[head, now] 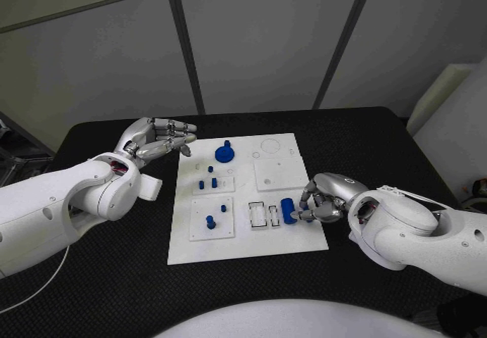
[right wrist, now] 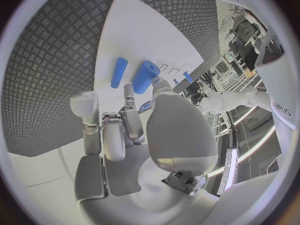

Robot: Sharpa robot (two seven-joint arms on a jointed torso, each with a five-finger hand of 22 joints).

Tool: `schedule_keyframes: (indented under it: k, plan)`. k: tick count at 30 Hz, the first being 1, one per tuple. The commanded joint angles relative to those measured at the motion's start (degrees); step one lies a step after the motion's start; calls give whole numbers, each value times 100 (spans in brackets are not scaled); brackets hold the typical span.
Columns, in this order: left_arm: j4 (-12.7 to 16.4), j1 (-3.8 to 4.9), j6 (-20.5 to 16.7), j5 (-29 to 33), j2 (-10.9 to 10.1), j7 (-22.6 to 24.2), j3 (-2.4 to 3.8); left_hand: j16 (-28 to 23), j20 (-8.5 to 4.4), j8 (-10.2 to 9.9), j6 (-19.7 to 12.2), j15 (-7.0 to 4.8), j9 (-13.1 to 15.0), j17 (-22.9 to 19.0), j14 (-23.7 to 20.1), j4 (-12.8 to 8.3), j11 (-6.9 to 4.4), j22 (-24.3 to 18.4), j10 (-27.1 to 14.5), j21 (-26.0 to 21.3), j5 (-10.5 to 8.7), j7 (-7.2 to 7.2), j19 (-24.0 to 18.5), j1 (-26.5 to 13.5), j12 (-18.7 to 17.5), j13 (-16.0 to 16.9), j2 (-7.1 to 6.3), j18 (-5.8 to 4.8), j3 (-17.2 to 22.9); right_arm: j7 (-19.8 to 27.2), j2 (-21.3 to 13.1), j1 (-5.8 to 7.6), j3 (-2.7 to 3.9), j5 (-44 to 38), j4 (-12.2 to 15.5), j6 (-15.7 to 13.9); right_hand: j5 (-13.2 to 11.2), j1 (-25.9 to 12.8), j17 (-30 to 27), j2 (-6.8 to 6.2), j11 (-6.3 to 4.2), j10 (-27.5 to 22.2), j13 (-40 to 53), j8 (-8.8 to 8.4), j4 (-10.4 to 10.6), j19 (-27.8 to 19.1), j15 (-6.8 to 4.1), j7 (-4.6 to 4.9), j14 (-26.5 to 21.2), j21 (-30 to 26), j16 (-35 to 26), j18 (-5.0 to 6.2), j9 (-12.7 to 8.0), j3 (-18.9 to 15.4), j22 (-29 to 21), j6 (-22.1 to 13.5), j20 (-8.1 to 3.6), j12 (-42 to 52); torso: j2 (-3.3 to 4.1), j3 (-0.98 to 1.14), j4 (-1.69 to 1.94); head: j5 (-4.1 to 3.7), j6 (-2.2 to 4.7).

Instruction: Assemble the parts on the task board

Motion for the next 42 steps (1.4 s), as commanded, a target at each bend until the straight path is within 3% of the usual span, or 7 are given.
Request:
schedule_keyframes:
  k: [1, 8, 14, 26, 32, 38, 42]
  plan:
    - [4, 6, 14, 7, 6, 33, 3, -22, 29, 29, -15, 17, -3, -5, -23, -17, 11, -9, -45, -27, -16, 21, 7, -19, 12, -8, 60, -158, -18, -34, 49, 2, 1, -176, -53, 14, -6, -5, 1144, 17, -3, -54, -15, 14, 11, 19, -50, -24, 515, -2, 20, -36, 10, -35, -14, -15, -6, -44, -4, -5, -1, -8, 1]
    - [2, 6, 27, 7, 13, 26, 3, -22, 29, 29, -15, 17, -3, -5, -23, -17, 11, -9, -45, -27, -16, 21, 7, -19, 12, -8, 60, -158, -18, -87, 285, -1, 2, -228, -263, 18, -17, -39, 1115, 43, 4, -93, -58, 32, 25, -7, -48, -17, 507, -36, 4, -29, 32, -102, -63, -58, -5, -84, 4, 0, 10, 5, -15]
    - [1, 6, 40, 7, 10, 15, 3, -22, 29, 29, -15, 17, -3, -5, -23, -17, 11, -9, -45, -27, -16, 21, 7, -19, 12, -8, 60, -158, -18, -106, 505, -8, 2, -224, -409, 33, -103, -185, 1098, 83, 14, -121, -74, 71, 31, -28, -39, -6, 503, -70, -8, -24, 76, -247, -102, -133, 2, -120, 1, -9, 10, 13, -29]
    - [9, 6, 50, 7, -4, -1, 3, -22, 29, 29, -15, 17, -3, -5, -23, -17, 11, -9, -45, -27, -16, 21, 7, -19, 12, -8, 60, -158, -18, -219, 717, -101, 0, -129, -570, 536, -145, -265, 1066, 129, 18, -153, -107, 98, 34, -47, -34, -2, 495, -98, -25, -17, 102, -302, -142, -162, 7, -154, -4, -5, 0, 45, -57]
    - [11, 6, 64, 7, -3, -12, 3, -23, 30, 32, -16, 17, -2, -8, -22, -14, 11, -11, -50, -31, -15, 22, 9, -24, 20, -9, 67, -158, -20, -269, 732, -120, 0, -117, -589, 629, -100, -167, 1057, 179, 16, -164, -105, 129, 12, -55, -35, -6, 493, -107, -32, -16, 128, -288, -147, -170, 9, -167, -7, -3, -1, 47, -62]
    - [13, 6, 70, 7, -3, -19, 3, -23, 30, 32, -16, 17, -2, -8, -22, -14, 11, -11, -50, -31, -15, 22, 9, -24, 20, -9, 67, -158, -20, -335, 708, -126, -1, -160, -557, 403, 52, 41, 1072, 276, 2, -141, -54, 201, -5, -42, -45, -21, 497, -98, -26, -18, 182, -261, -124, -163, 3, -160, -5, -1, -1, 48, -51]
    - [12, 6, 73, 7, -5, -22, 3, -23, 30, 32, -16, 17, -2, -8, -22, -14, 11, -11, -50, -31, -15, 22, 9, -24, 20, -9, 67, -158, -20, -393, 634, -128, 0, -33, -492, 41, 445, 228, 1118, 378, -25, -106, -6, 277, -22, -14, -68, -49, 508, -72, -3, -24, 235, -223, -81, -125, -16, -152, -4, 1, -7, 68, -53]
